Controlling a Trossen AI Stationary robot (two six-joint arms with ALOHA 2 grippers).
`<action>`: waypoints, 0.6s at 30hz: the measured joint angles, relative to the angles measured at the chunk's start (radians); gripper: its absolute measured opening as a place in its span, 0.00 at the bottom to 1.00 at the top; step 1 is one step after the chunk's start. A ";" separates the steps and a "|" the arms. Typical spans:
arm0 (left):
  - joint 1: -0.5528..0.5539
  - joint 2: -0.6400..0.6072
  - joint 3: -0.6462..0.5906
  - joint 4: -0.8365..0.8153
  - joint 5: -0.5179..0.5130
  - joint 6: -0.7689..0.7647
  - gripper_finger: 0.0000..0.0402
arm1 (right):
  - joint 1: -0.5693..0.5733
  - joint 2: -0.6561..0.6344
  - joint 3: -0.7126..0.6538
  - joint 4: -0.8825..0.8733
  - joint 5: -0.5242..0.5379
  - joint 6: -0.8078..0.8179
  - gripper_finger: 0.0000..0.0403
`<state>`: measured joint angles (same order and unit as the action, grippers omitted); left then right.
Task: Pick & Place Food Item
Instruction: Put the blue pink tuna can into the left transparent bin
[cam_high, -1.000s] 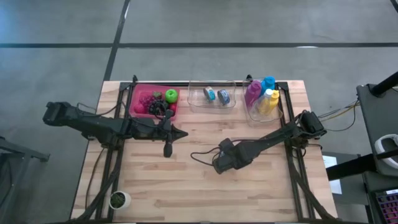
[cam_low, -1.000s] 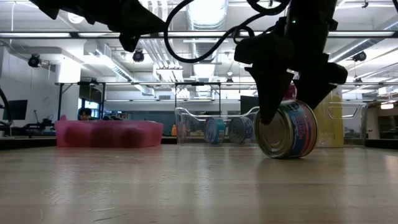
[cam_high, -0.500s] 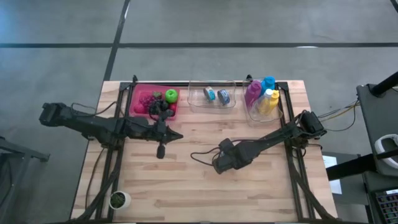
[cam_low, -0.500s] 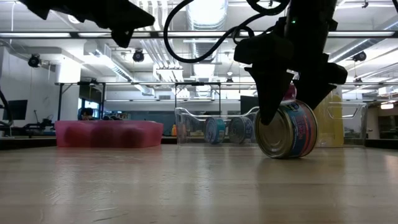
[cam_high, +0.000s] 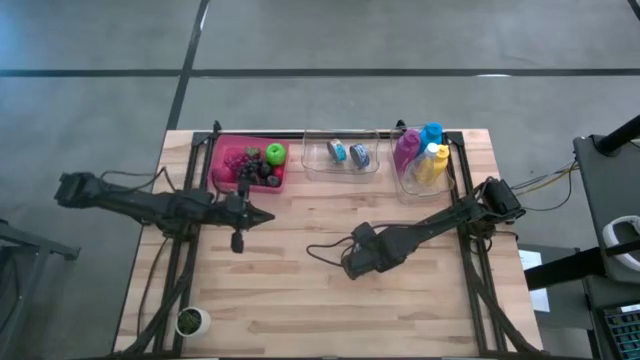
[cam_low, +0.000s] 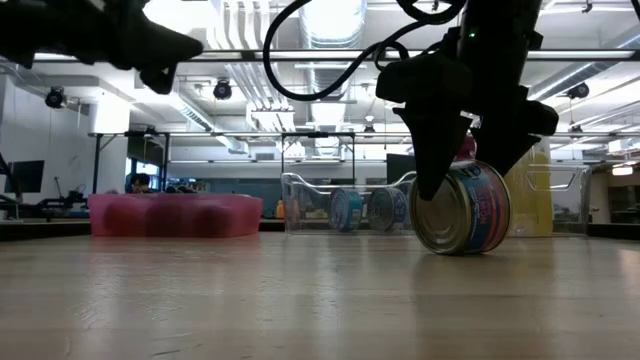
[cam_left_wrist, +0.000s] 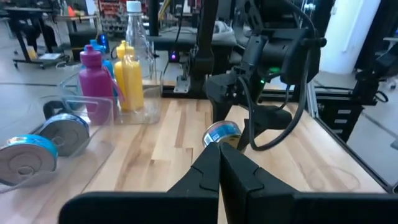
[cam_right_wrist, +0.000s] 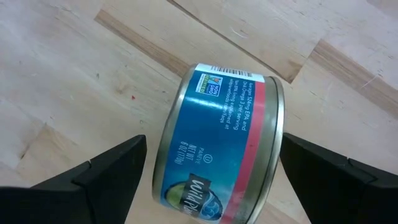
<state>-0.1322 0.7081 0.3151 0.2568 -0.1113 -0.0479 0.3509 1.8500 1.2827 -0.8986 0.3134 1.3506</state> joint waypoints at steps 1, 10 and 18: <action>0.000 -0.025 -0.017 0.001 0.000 0.000 0.01 | 0.000 0.000 0.000 0.000 0.000 0.000 0.90; 0.000 -0.241 -0.126 0.009 -0.001 0.000 0.01 | 0.000 0.000 0.000 0.000 0.000 0.000 0.90; 0.000 -0.388 -0.160 -0.025 -0.004 0.019 0.01 | 0.000 0.000 0.000 0.001 0.000 0.000 0.90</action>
<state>-0.1322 0.3201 0.1547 0.2317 -0.1154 -0.0288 0.3508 1.8496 1.2827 -0.8978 0.3138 1.3506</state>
